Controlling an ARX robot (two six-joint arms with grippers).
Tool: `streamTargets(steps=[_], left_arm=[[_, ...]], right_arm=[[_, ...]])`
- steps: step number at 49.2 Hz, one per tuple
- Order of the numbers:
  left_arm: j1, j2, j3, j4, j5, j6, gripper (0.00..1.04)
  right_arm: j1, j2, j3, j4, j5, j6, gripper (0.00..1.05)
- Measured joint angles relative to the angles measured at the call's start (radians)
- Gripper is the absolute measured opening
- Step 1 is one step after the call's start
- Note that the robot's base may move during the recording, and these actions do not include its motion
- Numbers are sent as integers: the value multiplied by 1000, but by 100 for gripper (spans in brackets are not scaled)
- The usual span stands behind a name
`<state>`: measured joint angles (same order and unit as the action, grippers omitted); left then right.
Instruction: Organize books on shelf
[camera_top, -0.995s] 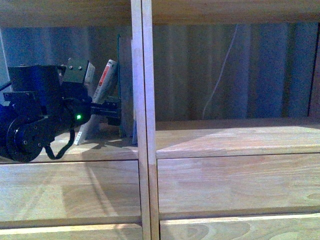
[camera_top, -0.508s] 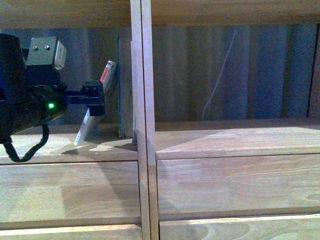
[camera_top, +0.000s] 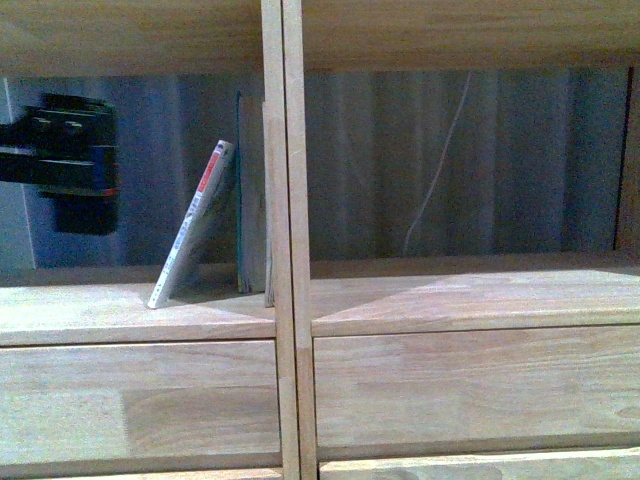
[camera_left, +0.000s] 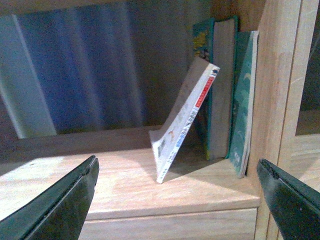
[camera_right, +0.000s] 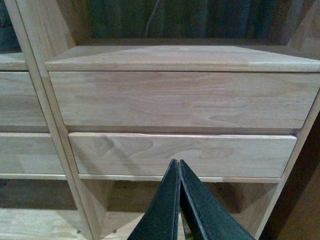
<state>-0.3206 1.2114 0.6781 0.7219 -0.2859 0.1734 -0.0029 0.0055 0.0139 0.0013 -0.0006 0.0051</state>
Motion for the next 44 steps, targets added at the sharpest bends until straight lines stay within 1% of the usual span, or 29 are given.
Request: streamTargets(steps=[11,13,18,19,21,23,24,25,28,29,31,35,40,44], left_arm=[[-75,-385,-216,-188,-192,61,97],[-99,-462,-245,-230,-233,80,97],[-210,-731,-320,-402,-363,87,97],[-226,-776,-326,-431,-357,72,97],[-222,-838,-302,-577,-286,7,88],[-183,-892,-304,-718,-206,-64,78],[-157,-910,-320,-751,-174,-92,72],[-139,-919,-333,-760,-154,-101,69],[-60,-959,-388,-766,-72,-140,53],[-43,-969,-399,-766,-56,-145,50],[3,-996,-425,-764,-16,-154,39],[51,-1022,-454,-760,30,-161,26],[121,-1059,-502,-753,99,-165,3],[148,-1074,-520,-749,121,-169,3]], right_arm=[[0,0,0,0,0,0,3],[0,0,0,0,0,0,3],[0,0,0,0,0,0,3],[0,0,0,0,0,0,3],[0,0,0,0,0,0,3],[0,0,0,0,0,0,3],[0,0,0,0,0,0,3],[0,0,0,0,0,0,3],[0,0,0,0,0,0,3],[0,0,0,0,0,0,3],[0,0,0,0,0,0,3],[0,0,0,0,0,0,3],[0,0,0,0,0,0,3],[0,0,0,0,0,0,3]])
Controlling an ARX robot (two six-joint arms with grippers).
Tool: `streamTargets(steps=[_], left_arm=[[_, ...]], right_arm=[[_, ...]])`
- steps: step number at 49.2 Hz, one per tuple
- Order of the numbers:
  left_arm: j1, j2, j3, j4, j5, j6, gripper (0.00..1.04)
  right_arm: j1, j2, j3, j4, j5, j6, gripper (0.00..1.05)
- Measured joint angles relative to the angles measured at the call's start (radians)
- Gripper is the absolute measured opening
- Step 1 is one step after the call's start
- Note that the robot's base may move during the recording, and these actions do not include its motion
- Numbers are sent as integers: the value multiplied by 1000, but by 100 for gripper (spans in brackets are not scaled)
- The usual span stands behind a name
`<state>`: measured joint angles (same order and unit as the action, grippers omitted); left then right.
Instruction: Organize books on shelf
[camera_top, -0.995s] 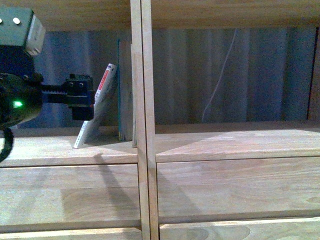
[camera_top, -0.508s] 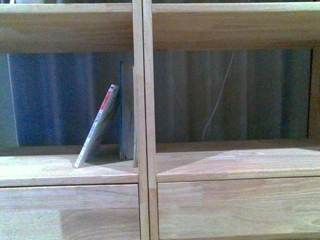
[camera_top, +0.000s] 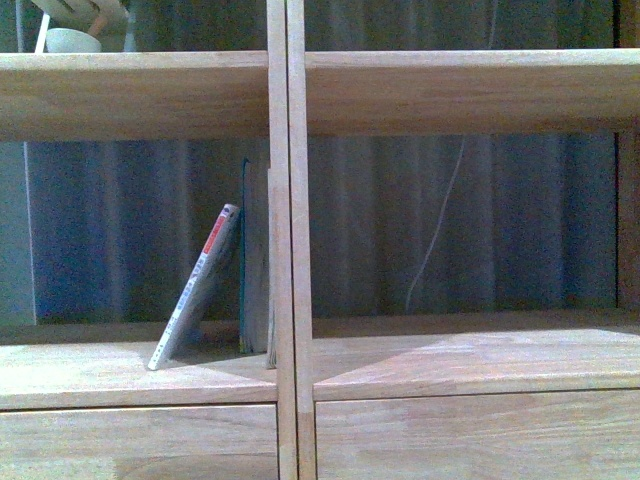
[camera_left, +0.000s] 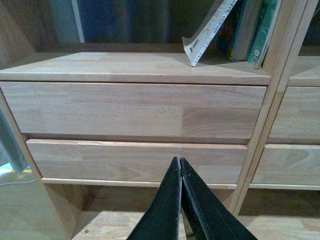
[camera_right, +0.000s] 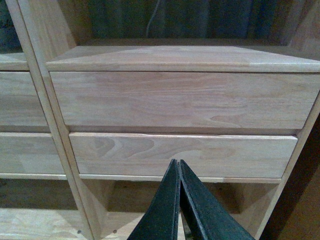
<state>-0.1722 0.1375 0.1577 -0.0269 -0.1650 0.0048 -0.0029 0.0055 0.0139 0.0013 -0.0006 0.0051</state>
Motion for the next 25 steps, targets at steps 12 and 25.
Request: streamTargets(steps=[12,25], left_arm=[[164,-47,-51,6,162,-2,3],[167,-76,-88,14,162,-2,3]], right_arm=[[0,0,0,0,0,0,3],[0,0,0,0,0,0,3]])
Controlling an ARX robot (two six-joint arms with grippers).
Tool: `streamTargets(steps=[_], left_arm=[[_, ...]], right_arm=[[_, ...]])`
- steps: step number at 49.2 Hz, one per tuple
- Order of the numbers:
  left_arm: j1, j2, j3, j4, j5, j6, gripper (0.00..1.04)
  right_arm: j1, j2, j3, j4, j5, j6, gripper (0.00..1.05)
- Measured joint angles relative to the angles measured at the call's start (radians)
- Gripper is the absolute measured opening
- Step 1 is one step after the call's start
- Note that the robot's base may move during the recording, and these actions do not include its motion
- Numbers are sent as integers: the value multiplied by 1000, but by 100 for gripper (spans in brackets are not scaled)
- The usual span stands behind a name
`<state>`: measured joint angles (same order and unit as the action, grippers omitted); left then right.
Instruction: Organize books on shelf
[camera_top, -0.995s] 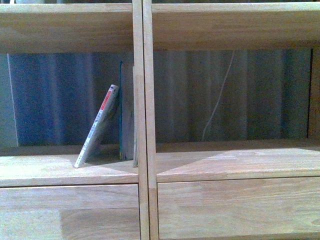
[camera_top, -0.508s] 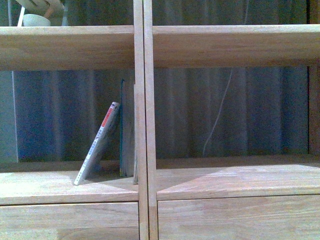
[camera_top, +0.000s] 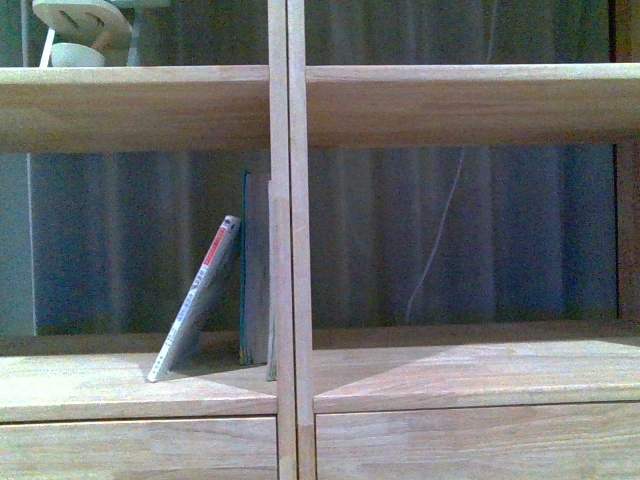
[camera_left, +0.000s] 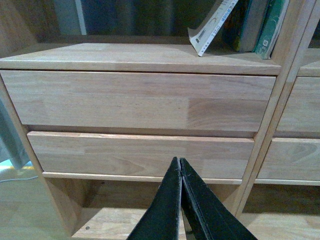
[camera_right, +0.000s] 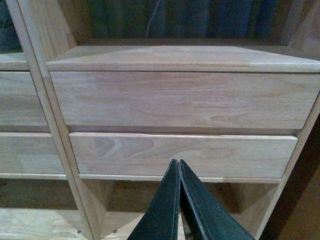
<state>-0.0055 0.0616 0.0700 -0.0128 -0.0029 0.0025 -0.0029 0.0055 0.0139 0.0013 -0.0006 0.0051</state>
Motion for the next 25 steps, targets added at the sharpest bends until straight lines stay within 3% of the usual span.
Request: streamTargets(steps=[18,19,25], left_arm=[[0,-55,-58,7,2,0,3],[0,-56,-58,7,2,0,3],[0,-56,-58,7,2,0,28]], right_arm=[[0,0,0,0,0,0,3],[0,0,0,0,0,-2,4],[0,0,0,0,0,-2,30]])
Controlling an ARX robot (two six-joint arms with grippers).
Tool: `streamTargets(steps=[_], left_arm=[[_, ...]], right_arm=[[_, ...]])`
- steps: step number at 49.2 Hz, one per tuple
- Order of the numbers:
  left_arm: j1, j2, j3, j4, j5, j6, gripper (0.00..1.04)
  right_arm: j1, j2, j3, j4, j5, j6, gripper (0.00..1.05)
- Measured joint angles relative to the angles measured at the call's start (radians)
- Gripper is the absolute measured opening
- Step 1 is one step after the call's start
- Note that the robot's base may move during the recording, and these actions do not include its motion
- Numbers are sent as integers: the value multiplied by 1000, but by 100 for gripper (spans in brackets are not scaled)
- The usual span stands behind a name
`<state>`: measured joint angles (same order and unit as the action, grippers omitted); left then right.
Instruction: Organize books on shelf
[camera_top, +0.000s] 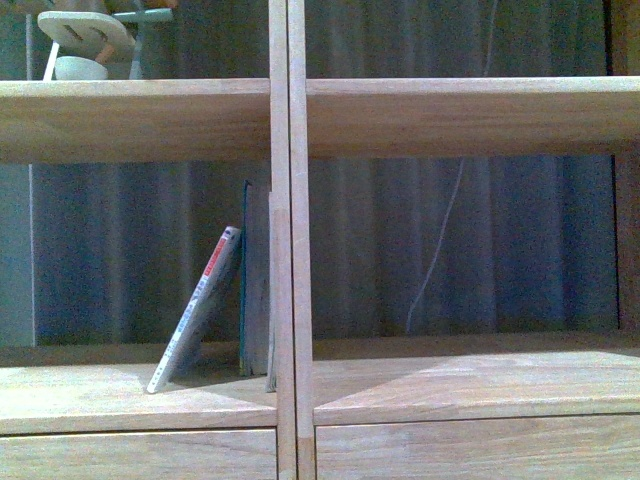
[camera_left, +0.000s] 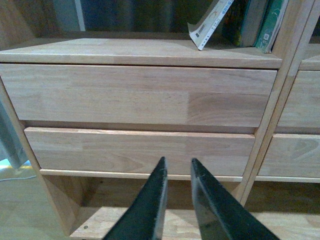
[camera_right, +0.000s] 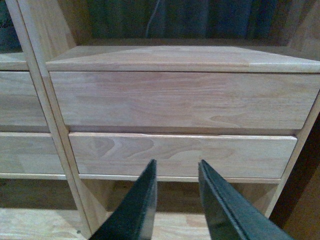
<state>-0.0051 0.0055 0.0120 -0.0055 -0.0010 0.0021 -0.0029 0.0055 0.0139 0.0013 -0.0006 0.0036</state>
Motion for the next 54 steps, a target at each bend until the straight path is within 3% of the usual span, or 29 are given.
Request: streamTargets(steps=[23,54], left_arm=[[0,0,0,0,0,0,99],[0,0,0,0,0,0,97]], right_arm=[[0,0,0,0,0,0,99],[0,0,0,0,0,0,98]])
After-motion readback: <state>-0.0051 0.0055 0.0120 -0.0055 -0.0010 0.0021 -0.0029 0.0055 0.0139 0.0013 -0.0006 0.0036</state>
